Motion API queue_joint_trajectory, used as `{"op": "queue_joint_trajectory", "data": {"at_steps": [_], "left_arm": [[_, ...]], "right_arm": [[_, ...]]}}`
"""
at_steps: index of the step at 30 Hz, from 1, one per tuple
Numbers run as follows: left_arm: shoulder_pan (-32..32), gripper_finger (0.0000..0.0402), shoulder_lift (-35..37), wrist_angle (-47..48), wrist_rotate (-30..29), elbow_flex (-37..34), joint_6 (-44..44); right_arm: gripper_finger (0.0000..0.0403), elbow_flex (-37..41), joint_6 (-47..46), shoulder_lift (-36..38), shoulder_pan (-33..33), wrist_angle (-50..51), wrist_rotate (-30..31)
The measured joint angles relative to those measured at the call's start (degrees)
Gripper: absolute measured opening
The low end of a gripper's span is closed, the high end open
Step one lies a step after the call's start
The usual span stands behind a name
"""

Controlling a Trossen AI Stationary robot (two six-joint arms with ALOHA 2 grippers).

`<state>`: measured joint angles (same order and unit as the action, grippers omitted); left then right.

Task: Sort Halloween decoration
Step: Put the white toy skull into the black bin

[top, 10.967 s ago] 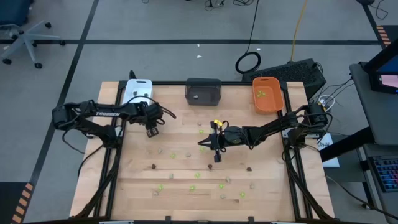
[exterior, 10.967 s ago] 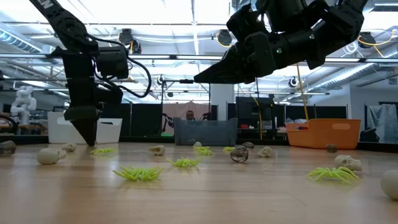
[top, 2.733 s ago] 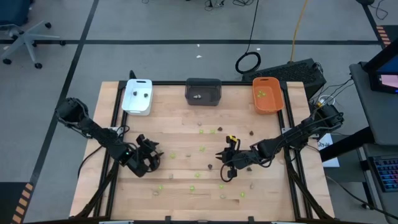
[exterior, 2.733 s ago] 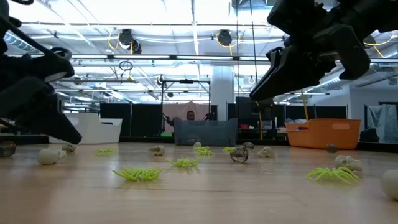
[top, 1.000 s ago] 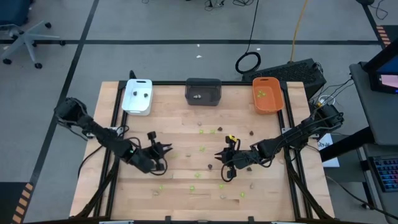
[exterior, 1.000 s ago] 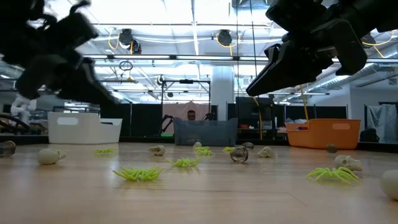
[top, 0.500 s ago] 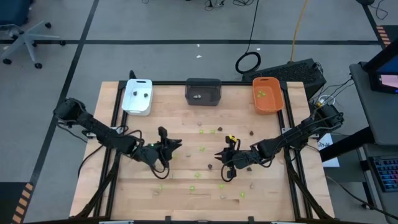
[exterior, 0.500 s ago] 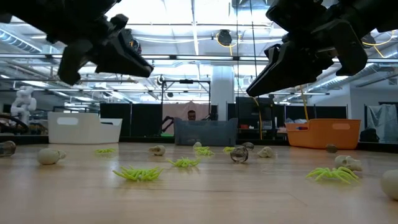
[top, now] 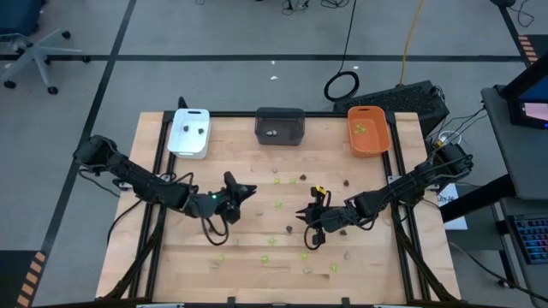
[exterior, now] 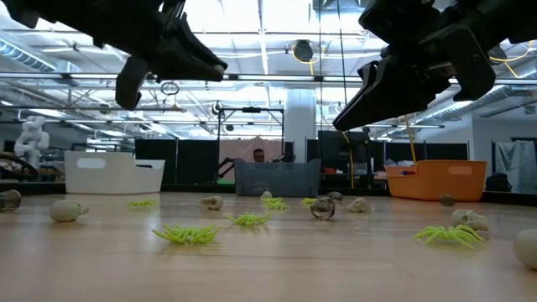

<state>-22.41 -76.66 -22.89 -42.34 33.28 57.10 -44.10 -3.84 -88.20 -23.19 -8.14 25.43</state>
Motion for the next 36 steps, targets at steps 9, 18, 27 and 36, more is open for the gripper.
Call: {"op": "queue_joint_trajectory", "data": {"at_steps": [9, 18, 27, 36], "left_arm": [[0.83, 0.0038, 0.00, -4.15, 2.60, 0.00, 4.91], [4.16, 0.0038, 0.00, -10.30, 7.11, 0.00, -8.32], [10.53, 0.0038, -0.03, -10.93, 11.06, 0.00, -29.96], [18.54, 0.0038, -0.02, -18.31, 11.08, 0.00, -49.47]], "right_arm": [[0.0041, 0.00, 0.00, 0.00, 0.00, -0.02, 0.02], [0.0041, 0.00, 0.00, 0.00, 0.00, -0.20, 0.02], [0.0041, 0.00, -2.82, 0.00, 0.00, -0.22, 0.03], [0.0041, 0.00, -4.48, 0.00, 0.01, -0.69, 0.10]]}}
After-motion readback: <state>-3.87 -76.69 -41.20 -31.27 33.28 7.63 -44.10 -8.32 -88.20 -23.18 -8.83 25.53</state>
